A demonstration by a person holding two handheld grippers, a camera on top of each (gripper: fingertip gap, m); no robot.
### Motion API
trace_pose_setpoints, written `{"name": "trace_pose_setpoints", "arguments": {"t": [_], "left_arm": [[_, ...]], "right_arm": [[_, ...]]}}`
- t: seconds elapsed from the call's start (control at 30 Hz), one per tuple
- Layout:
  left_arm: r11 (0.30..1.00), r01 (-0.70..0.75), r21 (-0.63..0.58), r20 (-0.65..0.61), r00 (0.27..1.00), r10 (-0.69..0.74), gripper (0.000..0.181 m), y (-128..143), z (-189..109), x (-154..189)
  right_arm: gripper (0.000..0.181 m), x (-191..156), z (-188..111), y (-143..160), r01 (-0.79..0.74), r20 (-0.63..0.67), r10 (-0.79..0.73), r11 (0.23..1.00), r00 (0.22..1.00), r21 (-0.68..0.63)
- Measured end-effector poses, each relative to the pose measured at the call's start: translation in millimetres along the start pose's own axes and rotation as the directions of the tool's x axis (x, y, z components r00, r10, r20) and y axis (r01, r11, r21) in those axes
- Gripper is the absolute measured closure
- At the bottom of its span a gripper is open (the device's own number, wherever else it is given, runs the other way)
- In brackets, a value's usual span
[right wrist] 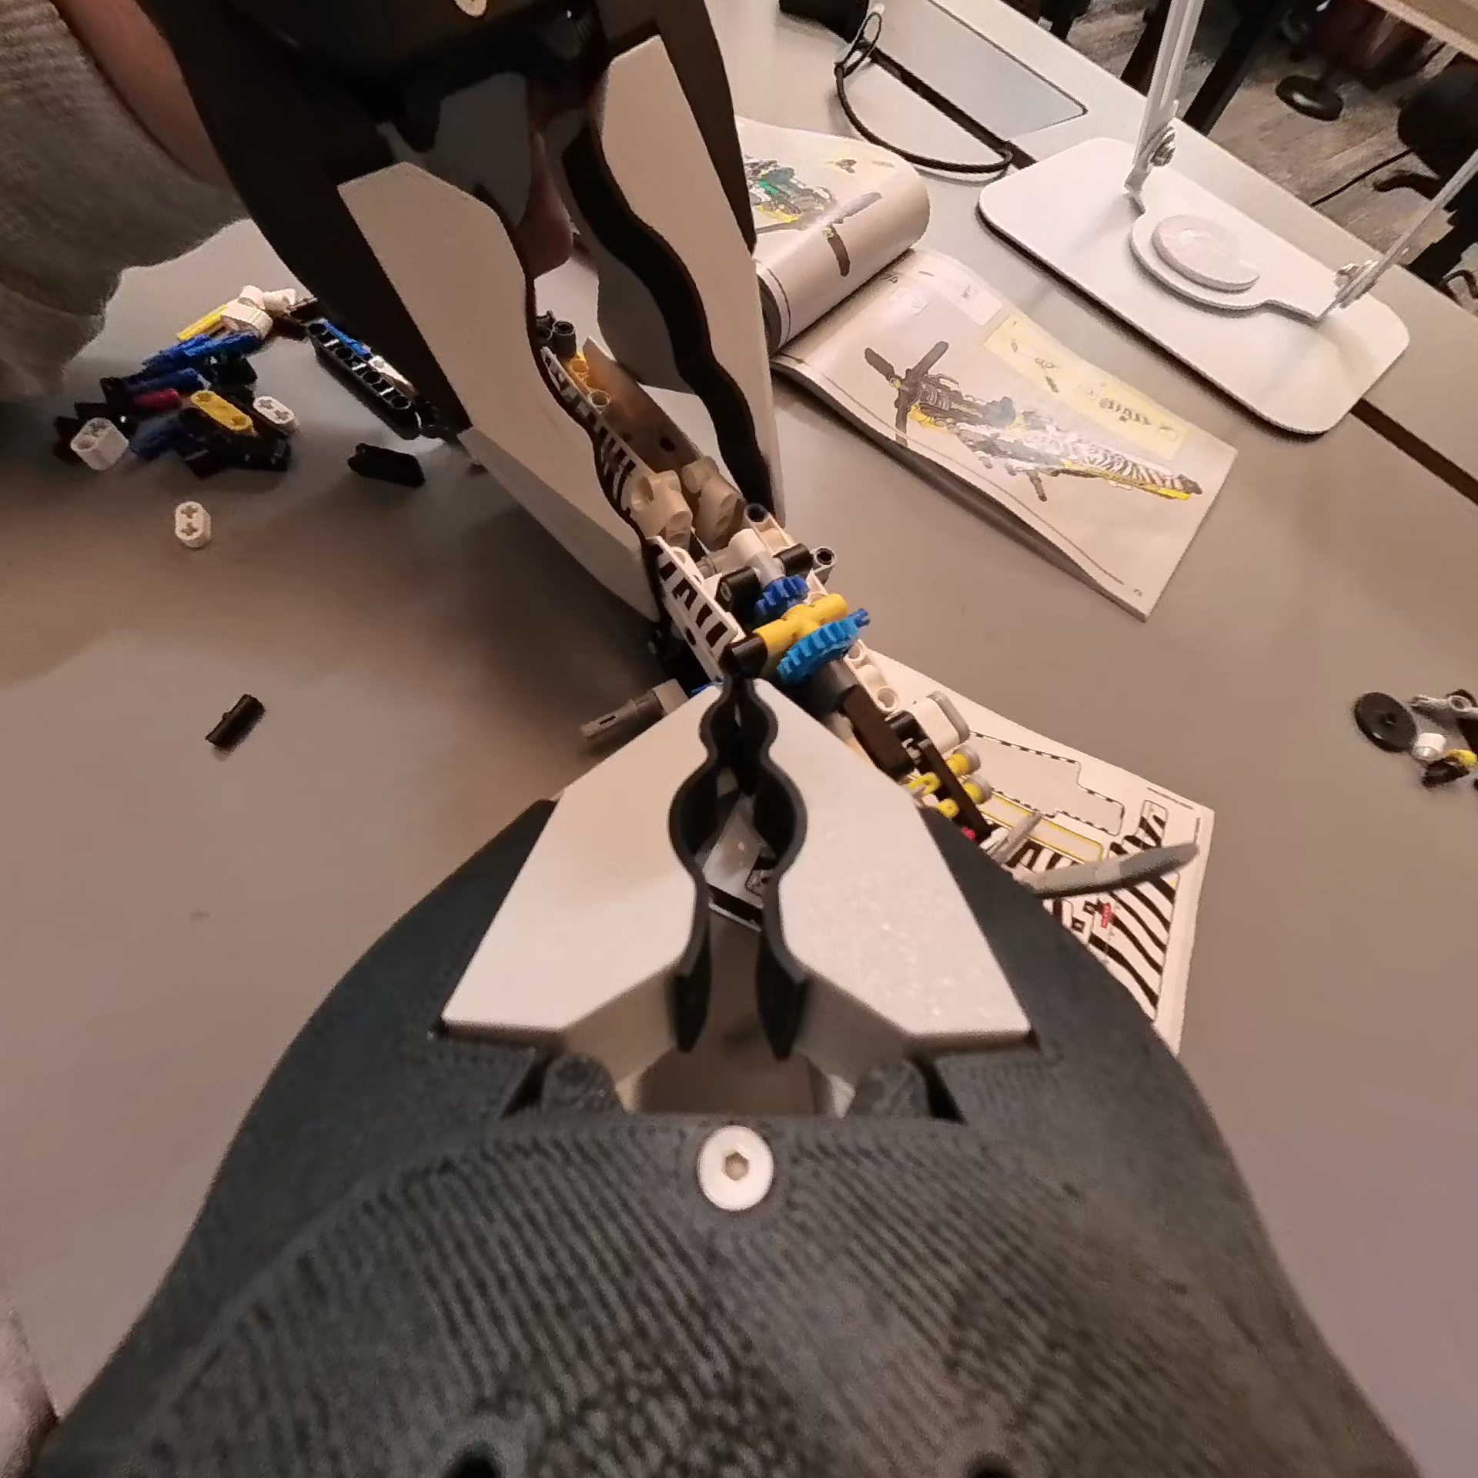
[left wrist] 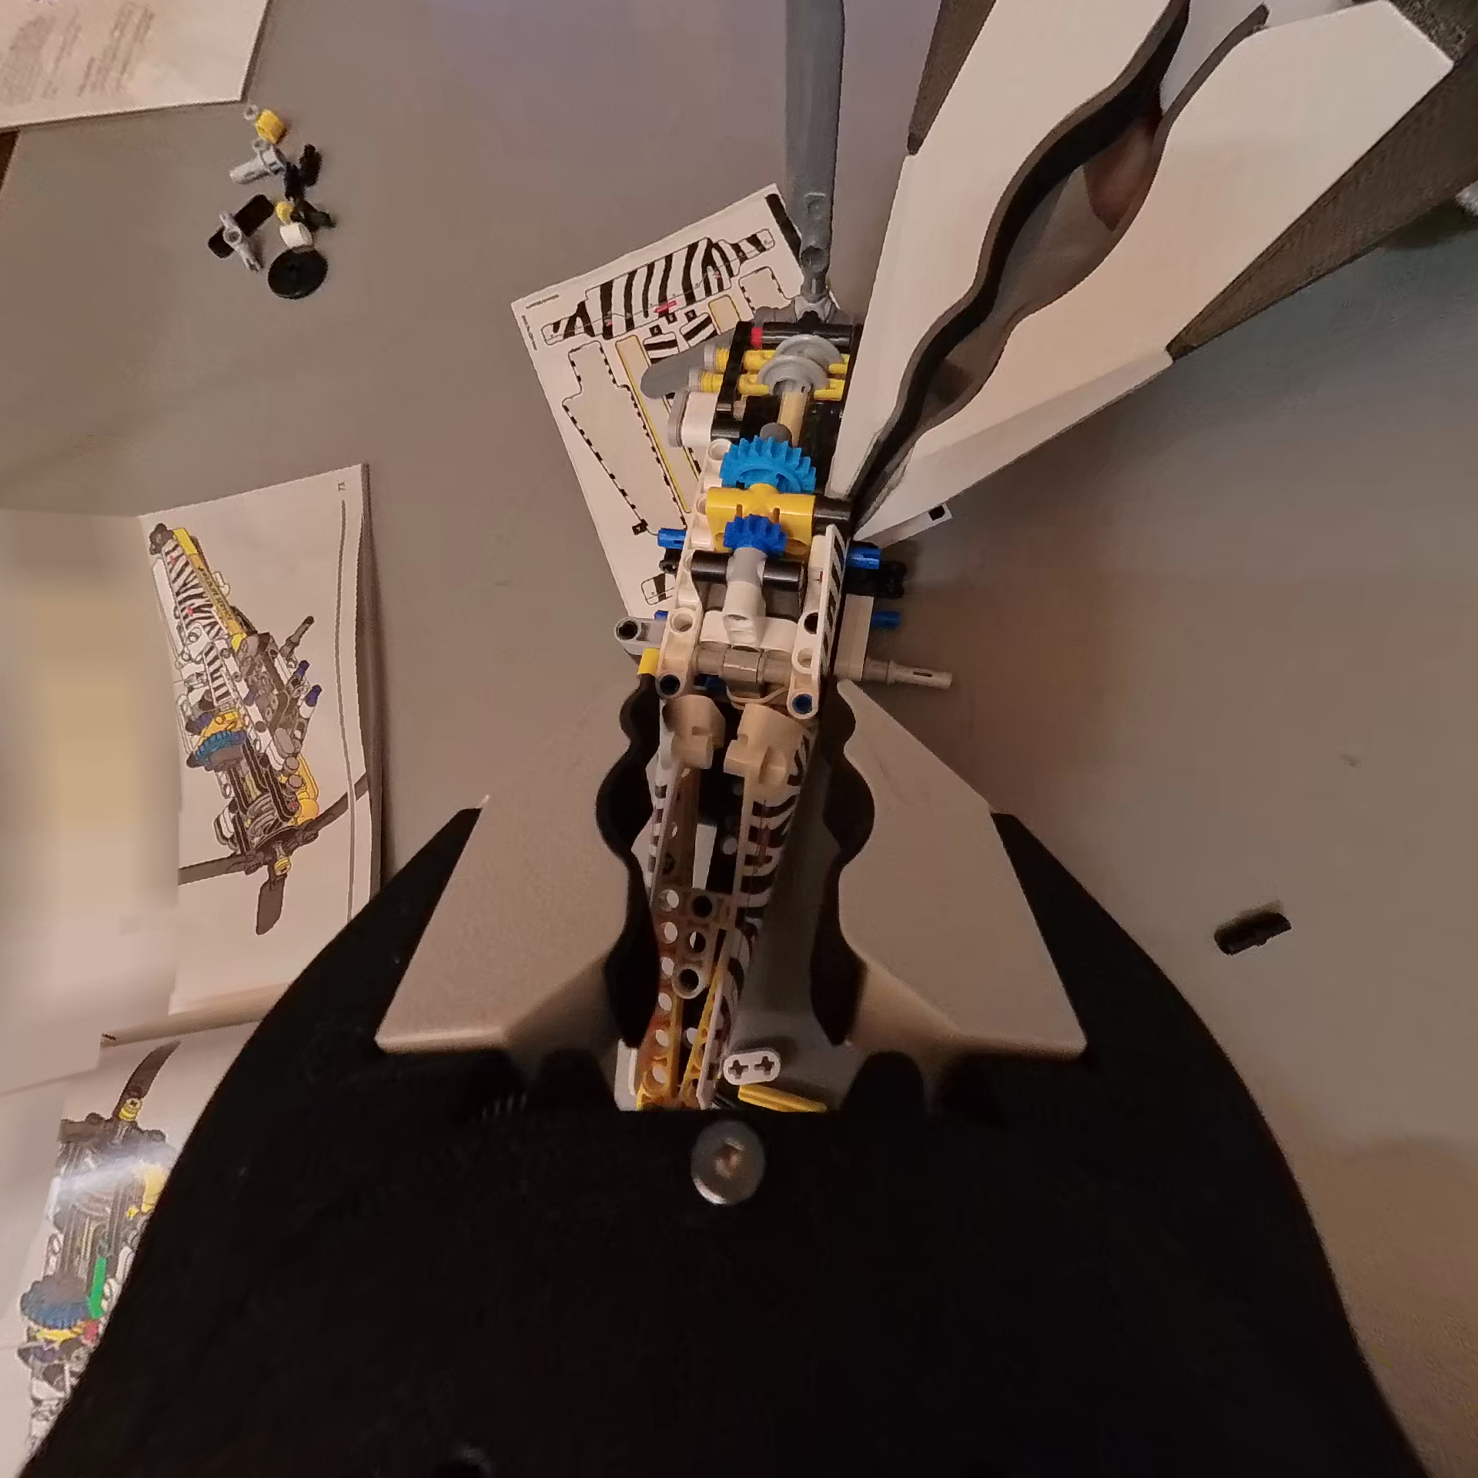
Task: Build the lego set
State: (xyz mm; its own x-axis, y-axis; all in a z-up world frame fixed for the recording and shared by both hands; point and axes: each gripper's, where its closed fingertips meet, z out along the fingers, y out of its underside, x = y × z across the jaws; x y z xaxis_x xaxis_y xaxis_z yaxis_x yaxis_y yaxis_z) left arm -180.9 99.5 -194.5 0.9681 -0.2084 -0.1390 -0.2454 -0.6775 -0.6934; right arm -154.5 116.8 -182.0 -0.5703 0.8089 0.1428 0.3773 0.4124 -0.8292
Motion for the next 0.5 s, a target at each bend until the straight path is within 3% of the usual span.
{"name": "trace_pose_setpoints", "arguments": {"t": [0.5], "left_arm": [[0.998,-0.053,-0.020,0.042,0.998,0.054,0.140,1.6,0.6,-1.3]], "right_arm": [[0.181,5.1,0.4,-0.2,-0.021,-0.006,0.021,0.999,1.000,0.032]]}}
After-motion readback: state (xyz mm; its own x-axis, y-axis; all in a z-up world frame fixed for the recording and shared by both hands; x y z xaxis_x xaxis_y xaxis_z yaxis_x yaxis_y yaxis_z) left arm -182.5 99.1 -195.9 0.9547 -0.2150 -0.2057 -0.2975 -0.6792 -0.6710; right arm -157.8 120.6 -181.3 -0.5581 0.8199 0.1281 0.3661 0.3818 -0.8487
